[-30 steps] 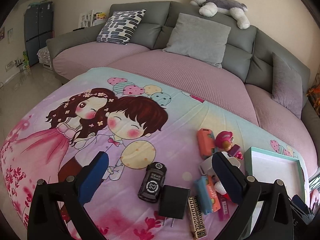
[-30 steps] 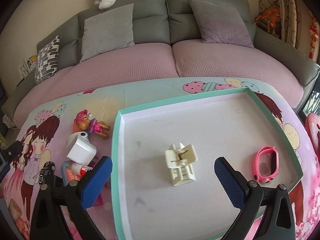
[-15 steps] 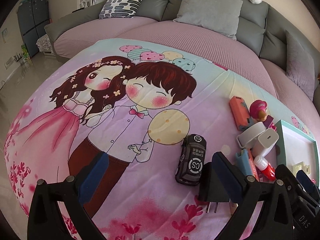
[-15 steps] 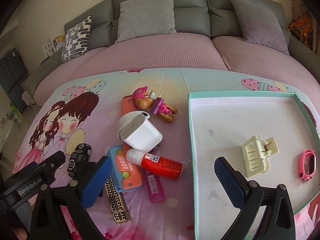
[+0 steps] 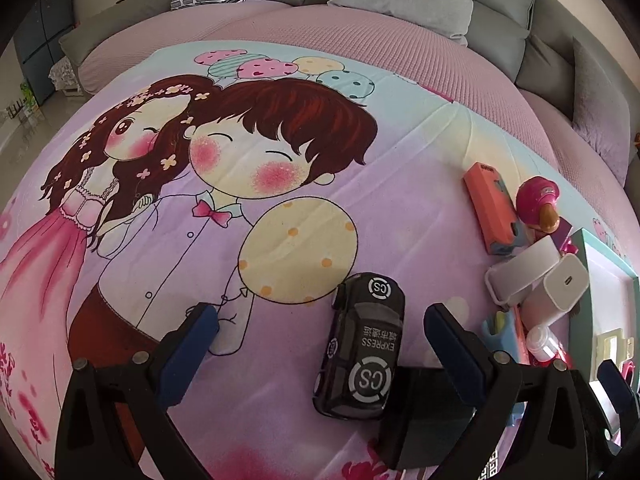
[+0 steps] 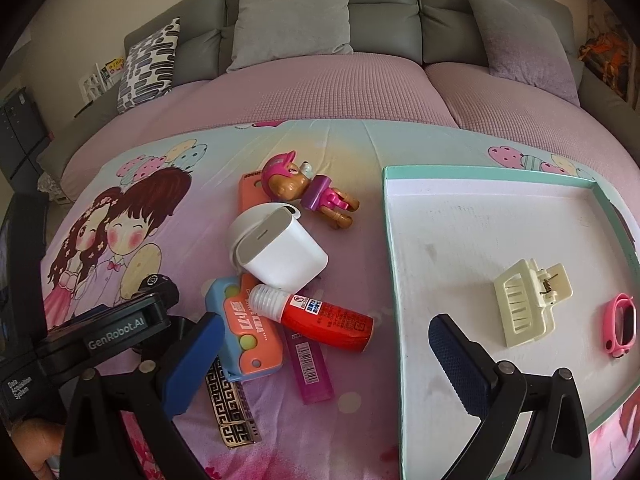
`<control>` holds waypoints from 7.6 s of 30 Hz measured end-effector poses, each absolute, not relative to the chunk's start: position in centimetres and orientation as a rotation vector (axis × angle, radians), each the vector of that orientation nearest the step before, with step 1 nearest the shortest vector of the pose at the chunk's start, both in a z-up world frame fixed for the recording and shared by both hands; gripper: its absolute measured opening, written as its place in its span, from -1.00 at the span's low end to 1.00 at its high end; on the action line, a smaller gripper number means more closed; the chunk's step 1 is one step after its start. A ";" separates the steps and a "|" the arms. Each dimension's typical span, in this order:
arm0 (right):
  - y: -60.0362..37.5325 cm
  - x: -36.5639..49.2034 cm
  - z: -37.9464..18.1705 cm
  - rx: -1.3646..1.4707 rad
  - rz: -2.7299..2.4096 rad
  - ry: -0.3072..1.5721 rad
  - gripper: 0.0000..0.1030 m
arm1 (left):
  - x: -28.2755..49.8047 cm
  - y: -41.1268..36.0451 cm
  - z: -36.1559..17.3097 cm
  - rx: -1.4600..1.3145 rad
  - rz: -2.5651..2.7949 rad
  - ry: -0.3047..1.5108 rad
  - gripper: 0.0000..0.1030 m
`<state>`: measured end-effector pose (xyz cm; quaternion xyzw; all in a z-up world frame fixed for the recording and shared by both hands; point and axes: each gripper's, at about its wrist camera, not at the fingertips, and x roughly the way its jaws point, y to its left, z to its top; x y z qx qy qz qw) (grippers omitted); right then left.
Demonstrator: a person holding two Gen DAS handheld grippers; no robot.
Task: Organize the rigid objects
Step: 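Move both grippers back toward the remaining objects on the bed, then grasp the black toy car with the left gripper while the right gripper grasps the black charger, then carry the car and charger into the tray and open both grippers, then move both grippers back toward the objects beside the tray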
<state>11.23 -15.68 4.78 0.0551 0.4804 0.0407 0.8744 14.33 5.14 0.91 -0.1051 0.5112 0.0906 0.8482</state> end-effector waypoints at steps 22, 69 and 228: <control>-11.3 9.8 4.9 0.007 0.188 1.006 1.00 | 10.6 8.1 0.7 -0.141 0.234 1.115 0.99; -4.4 7.4 4.0 -0.044 0.400 1.013 -0.16 | 7.3 13.0 2.2 -0.193 0.231 1.051 -0.30; -23.1 9.8 5.4 0.220 -0.111 0.977 1.00 | 9.4 -2.8 3.9 -0.030 -0.070 1.055 0.90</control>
